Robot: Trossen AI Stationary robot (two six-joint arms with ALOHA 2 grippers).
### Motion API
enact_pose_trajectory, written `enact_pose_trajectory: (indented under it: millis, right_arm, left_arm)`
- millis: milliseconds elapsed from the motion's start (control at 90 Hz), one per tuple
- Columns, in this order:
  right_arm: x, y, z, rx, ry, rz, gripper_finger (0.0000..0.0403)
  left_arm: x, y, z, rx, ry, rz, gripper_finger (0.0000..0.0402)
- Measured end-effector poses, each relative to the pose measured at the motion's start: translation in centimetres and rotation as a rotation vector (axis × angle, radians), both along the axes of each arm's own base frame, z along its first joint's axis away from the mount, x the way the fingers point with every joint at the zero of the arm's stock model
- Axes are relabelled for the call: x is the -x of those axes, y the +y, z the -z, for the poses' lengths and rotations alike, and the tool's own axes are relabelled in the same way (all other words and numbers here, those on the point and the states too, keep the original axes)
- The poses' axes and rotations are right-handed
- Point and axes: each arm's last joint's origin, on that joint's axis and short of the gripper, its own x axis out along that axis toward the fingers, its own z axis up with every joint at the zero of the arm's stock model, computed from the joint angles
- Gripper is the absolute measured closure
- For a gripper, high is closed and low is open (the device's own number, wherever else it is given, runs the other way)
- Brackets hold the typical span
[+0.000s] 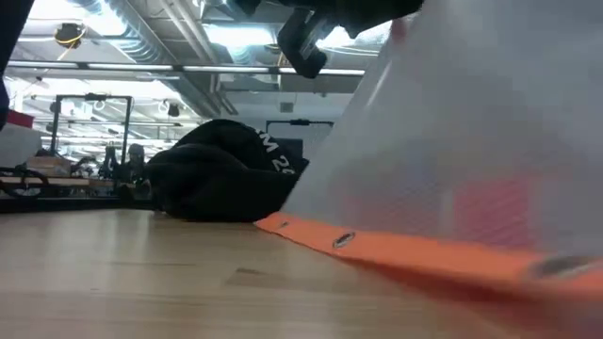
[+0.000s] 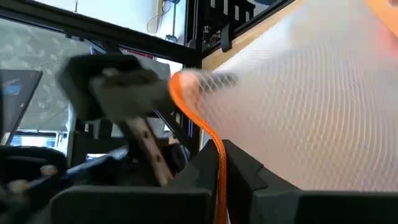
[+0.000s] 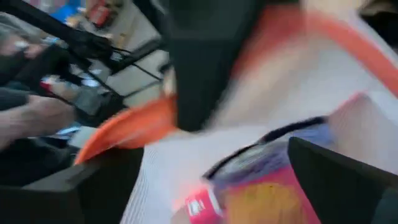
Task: Unpack backpack
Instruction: Put the candle wax box into the white zip bag, then put the white charger cable into the white zip bag
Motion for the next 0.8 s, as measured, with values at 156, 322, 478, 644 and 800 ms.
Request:
enact_pose_trajectory:
  millis: [156,322,478,644,800]
  right_arm:
    - [-0.1,0.3,-0.5,-0.05,-0.043,-0.079,0.001]
    - [-0.1,0.6,-1.4,-0.084,-0.024,-0.162,0.0017]
    - [0.8,0.2,-2.8,-0.045,0.127,-0.137,0.0017]
    - [2.9,-0.2,-4.5,0.102,0.273,0.043,0.0017]
    - [4.6,-1.2,-5.4,0.226,0.327,0.255,0.0017]
  left_arm:
    - [0.0,0.0,0.0,-0.001,-0.001,0.001,0.0402]
    - [0.0,0.0,0.0,-0.003,-0.002,-0.001,0.0402]
    - [0.0,0.1,0.0,-0.003,0.003,-0.009,0.0402]
    - [0.1,-0.4,0.2,-0.001,0.023,-0.002,0.0402]
    - [0.1,-0.5,0.1,-0.004,0.013,0.003,0.0402]
